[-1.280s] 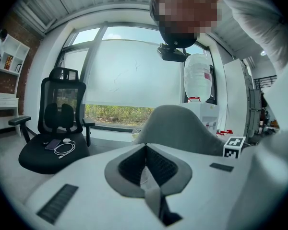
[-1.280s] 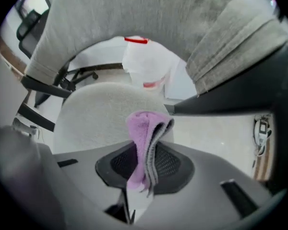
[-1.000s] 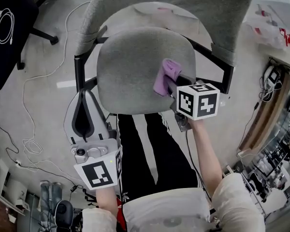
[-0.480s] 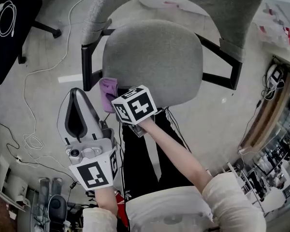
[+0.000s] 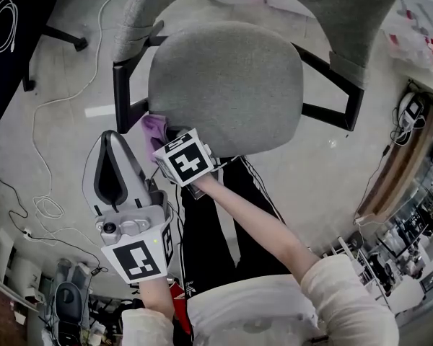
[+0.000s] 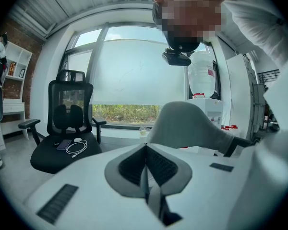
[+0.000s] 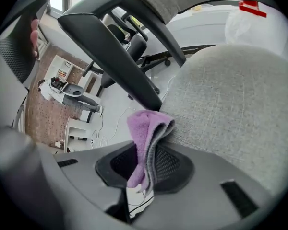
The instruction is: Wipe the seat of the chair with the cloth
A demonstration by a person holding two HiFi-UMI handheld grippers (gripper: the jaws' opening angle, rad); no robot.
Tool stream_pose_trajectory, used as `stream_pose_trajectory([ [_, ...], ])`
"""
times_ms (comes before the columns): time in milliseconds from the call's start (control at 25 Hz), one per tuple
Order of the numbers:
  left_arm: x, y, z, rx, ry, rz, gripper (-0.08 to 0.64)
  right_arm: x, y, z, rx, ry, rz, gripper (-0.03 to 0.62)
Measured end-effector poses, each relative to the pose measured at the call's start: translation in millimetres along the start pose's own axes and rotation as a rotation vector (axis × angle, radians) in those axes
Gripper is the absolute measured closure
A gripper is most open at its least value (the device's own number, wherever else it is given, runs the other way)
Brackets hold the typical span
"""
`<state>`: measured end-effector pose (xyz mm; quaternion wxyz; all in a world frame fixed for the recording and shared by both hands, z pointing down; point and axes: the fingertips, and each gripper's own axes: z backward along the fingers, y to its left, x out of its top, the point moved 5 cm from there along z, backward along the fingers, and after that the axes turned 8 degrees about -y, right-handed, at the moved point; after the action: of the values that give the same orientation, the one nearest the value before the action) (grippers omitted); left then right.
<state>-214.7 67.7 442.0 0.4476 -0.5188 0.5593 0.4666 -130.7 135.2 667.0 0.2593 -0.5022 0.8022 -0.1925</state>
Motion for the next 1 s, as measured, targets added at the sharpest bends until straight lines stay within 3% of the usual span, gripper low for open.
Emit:
stream_pose_trajectory([
  [240, 3.5, -13.5, -11.4, -0.033, -0.008, -0.017, 0.548, -10.8, -27.0, 26.3, -0.038, -0.024, 0.013, 0.505],
  [440, 5.5, -33.1, -21.3, -0.065, -0.013, -0.015, 0.548, -32.2, -79.1, 71.7, -0.109, -0.020, -0.028, 0.505],
  [1000, 15.5, -90.5, -51.4, -0.211, -0.013, -0.063, 0.548, -100.4, -224.8, 202.6, -0.423, -0.007, -0.160, 0.505],
])
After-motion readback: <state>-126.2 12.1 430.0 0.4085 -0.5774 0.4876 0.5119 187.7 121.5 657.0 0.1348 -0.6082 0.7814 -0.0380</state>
